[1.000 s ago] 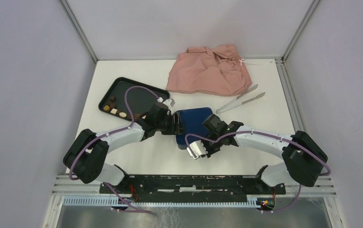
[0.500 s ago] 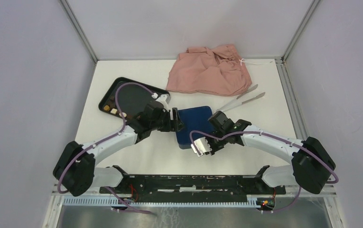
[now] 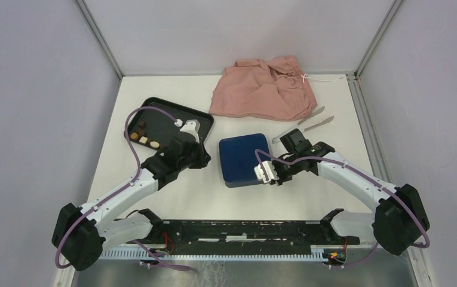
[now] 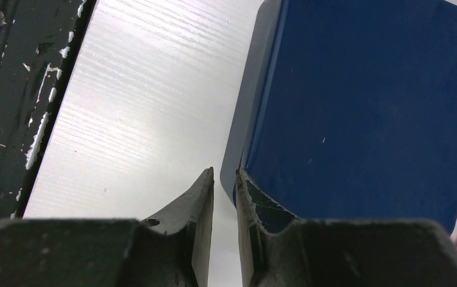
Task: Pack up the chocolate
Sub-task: Close the box lid on the packing box.
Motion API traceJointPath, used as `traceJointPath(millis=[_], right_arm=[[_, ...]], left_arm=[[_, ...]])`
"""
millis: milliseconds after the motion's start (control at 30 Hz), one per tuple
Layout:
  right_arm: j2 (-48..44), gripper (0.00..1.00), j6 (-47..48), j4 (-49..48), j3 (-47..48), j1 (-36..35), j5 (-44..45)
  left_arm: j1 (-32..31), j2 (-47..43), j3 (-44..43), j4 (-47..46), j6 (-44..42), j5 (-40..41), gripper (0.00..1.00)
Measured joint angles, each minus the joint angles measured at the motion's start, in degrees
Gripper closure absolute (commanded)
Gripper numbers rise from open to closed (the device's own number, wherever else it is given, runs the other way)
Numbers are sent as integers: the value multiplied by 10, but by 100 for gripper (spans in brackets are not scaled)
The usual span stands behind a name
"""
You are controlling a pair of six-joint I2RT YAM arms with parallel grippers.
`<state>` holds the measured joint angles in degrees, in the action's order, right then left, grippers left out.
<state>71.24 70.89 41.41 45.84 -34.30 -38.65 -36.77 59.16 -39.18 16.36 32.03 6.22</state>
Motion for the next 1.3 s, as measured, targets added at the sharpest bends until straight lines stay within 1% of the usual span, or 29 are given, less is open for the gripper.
traceJointPath(millis=[167, 300, 433, 600, 800, 1067, 1200, 1300], right_arm=[[-3, 75, 3, 9, 0, 14, -3], [-2, 75, 4, 13, 0, 15, -3], [-1, 75, 5, 17, 0, 22, -3], [-1, 74, 5, 21, 1, 37, -3], [-2, 74, 6, 27, 5, 47, -3], [12, 74, 9, 41, 10, 41, -27], [45, 73, 2, 41, 13, -3, -22], [63, 72, -22, 28, 13, -41, -6]], left_arm=[[0, 65, 7, 20, 0, 2, 82], [-1, 142, -1, 19, 0, -14, 83], [-7, 214, -30, 13, 0, -34, 83], [-26, 272, -78, 5, 0, -49, 83], [-38, 301, -121, 10, -1, -47, 82], [-38, 325, -147, 16, -1, -47, 80], [-39, 332, -158, 20, -2, -47, 80], [-40, 332, -162, 25, -2, -47, 79]])
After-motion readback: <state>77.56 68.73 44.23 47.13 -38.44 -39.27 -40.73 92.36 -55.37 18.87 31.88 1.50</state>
